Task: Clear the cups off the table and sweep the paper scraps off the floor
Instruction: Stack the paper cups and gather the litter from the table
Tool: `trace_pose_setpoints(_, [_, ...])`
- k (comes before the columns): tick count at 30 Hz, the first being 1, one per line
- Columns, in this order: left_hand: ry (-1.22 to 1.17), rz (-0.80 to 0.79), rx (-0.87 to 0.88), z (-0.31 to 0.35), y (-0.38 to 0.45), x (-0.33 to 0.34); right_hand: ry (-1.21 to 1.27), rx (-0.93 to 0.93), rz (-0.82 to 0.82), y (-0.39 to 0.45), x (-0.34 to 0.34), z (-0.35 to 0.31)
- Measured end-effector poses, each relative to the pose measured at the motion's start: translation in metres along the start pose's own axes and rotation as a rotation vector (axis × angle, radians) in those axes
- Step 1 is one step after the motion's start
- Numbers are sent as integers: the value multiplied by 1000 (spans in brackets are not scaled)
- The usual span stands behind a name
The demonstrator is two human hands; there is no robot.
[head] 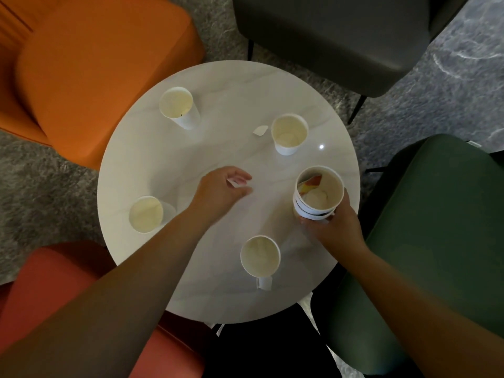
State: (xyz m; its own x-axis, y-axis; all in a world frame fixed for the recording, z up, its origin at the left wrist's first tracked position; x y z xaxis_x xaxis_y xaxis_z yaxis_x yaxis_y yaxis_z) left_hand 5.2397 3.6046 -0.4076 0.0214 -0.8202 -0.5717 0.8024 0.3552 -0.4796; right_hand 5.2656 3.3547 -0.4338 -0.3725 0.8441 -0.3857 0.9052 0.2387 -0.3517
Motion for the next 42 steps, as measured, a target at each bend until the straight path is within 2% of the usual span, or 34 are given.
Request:
trace_pose_setpoints(4, [9,176,11,7,39,-7,-24,1,-5,10,0,2])
trace_pose_setpoints(8, [32,238,63,28,83,-2,-34,-24,13,18,-3,-5])
trace_pose_setpoints(14, [162,228,-3,32,121,12,-56,-35,9,24,-5,-10])
trace_pose_setpoints(18, [220,229,-35,32,124,11,43,-1,-4,26,-5,-3])
trace_pose_setpoints(20, [150,227,-44,31,122,9,-5,12,-26,25,-5,-6])
trace_pose_setpoints(23, [-94,260,-27,40,109,0,-17,45,-50,23,-6,-8])
trace_pose_setpoints(27, [-307,294,96,74,84,-6,-21,57,-43,21,-8,-10])
trace_pose_setpoints(32, [-129,152,162,83,75,13,-20,53,-45,20,-10,-11])
trace_pose_setpoints(42, [-59,225,150,71,63,6,-12,8,8,17,-10,-6])
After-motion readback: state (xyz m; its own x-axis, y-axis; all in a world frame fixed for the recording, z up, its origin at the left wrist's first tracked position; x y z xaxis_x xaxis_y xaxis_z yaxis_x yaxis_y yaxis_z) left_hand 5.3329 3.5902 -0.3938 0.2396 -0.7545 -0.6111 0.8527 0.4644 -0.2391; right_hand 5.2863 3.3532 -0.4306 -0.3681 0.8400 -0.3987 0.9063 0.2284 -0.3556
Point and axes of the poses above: each hand's wrist, its own y-axis towards the middle knuckle, its own x-axis out of the palm, z = x × y, the point moved 9 cm from there along y, towards the middle knuckle, and after that the axes turned 3 degrees about -x, right-handed, at the moved point
